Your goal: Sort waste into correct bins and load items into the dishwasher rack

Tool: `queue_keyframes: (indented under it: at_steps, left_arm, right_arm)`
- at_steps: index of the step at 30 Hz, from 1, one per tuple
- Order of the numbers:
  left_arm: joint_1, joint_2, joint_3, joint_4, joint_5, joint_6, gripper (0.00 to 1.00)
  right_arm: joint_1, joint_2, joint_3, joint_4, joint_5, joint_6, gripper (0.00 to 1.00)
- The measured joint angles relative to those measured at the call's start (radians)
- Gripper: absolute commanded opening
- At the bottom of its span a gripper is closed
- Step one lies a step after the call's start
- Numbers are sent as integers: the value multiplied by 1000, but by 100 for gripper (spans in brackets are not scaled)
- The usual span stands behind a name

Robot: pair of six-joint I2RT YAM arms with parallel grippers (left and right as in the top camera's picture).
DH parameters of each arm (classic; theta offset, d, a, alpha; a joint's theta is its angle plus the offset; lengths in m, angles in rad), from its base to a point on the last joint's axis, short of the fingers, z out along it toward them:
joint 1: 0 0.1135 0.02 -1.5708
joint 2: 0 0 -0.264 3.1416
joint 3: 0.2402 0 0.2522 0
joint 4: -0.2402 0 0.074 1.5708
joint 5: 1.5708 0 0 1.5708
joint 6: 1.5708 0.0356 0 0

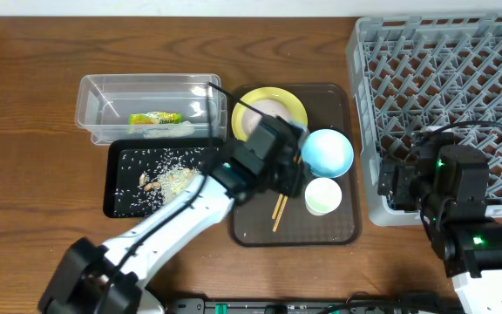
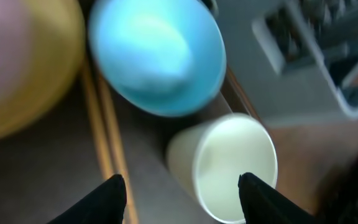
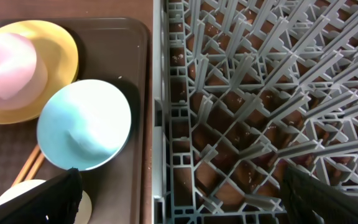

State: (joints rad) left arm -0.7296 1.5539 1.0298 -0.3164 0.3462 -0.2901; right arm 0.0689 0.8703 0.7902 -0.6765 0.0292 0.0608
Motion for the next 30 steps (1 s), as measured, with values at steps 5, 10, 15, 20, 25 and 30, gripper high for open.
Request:
queue_keyframes:
  at_steps: [5, 10, 15, 20, 25, 30]
  left_arm:
    - [-76, 78, 0, -21, 11, -18, 34]
    - [-104, 169, 0, -37, 2, -28, 6]
    - [-75, 153, 0, -59, 5, -28, 6]
    - [43, 28, -1, -71, 19, -85, 6]
    - [247, -90, 2, 67, 190, -204, 6]
    - [424, -64, 2, 265, 504, -364, 6]
  right_arm:
    - [0, 0, 0, 0, 0, 0, 99]
    - [0, 0, 0, -7, 0, 0, 99]
    - [0, 0, 0, -1, 0, 0, 99]
    - [0, 0, 0, 35, -48, 7, 99]
    - [0, 19, 0, 49, -220, 15, 99]
    - [0, 124, 0, 133, -547, -1, 99]
